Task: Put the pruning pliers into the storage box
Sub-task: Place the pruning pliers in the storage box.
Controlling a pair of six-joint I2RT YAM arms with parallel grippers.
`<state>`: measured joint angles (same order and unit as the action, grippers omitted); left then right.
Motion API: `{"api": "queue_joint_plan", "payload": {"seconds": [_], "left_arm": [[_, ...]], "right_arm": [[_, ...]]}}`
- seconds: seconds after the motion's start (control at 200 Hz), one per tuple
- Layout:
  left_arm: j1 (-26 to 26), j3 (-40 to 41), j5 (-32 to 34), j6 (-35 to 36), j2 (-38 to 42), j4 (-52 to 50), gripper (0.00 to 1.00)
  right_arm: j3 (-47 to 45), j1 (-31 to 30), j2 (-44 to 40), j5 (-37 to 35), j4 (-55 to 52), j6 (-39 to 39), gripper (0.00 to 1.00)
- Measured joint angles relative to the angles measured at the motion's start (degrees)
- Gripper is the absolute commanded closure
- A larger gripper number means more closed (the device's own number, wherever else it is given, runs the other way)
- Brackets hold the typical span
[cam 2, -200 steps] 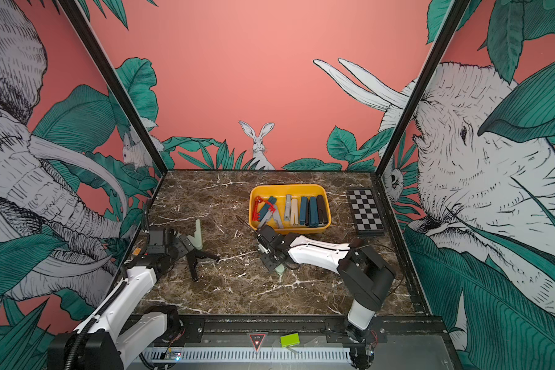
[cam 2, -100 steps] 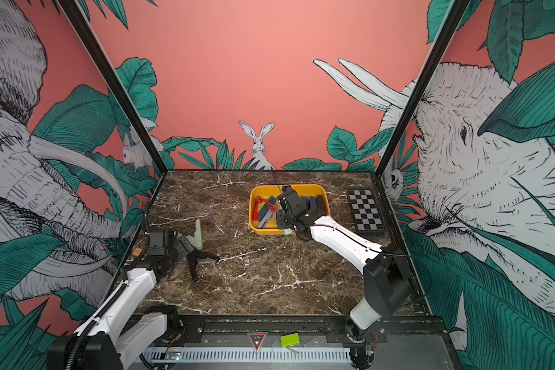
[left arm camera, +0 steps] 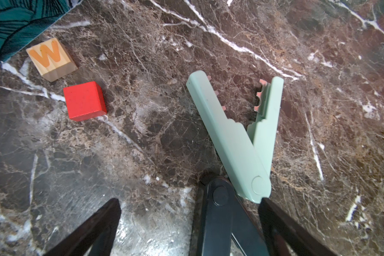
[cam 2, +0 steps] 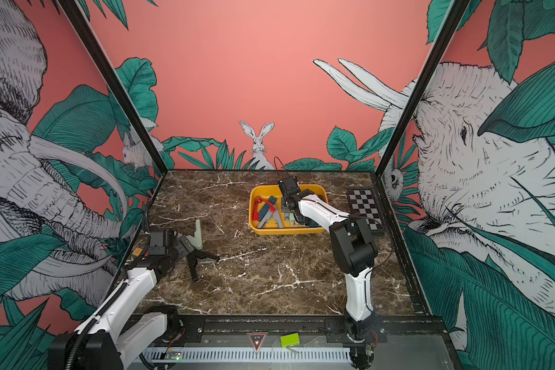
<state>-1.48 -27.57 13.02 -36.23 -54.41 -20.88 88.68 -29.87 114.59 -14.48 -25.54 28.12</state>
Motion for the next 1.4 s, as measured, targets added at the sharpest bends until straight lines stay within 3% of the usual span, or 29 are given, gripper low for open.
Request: {"api": "queue_joint_plan", "payload": {"seconds": [0.39, 0.725, 1.19, 1.4], "left_arm": [[0.00, 0.00, 0.09, 0.00, 0.07, 0.00, 0.01], [0.00, 0.00, 0.09, 0.00, 0.13, -0.02, 0.01], [0.00, -0.02, 0.90, 0.00, 1.53, -0.52, 0.01], [-0.46, -0.02, 1.05, -0.22, 1.81, -1.31, 0.01]], "right_arm": [[0.85, 1.81, 3.15, -0.11, -0.96, -0.04, 0.87], [1.40, 2.21, 4.02, 0.33, -1.77, -0.28, 0.59], [1.90, 2.29, 3.82, 0.57, -1.81, -0.46, 0.45], [0.39, 2.29, -1.66, 1.55, -1.18, -0.83, 0.44]]}}
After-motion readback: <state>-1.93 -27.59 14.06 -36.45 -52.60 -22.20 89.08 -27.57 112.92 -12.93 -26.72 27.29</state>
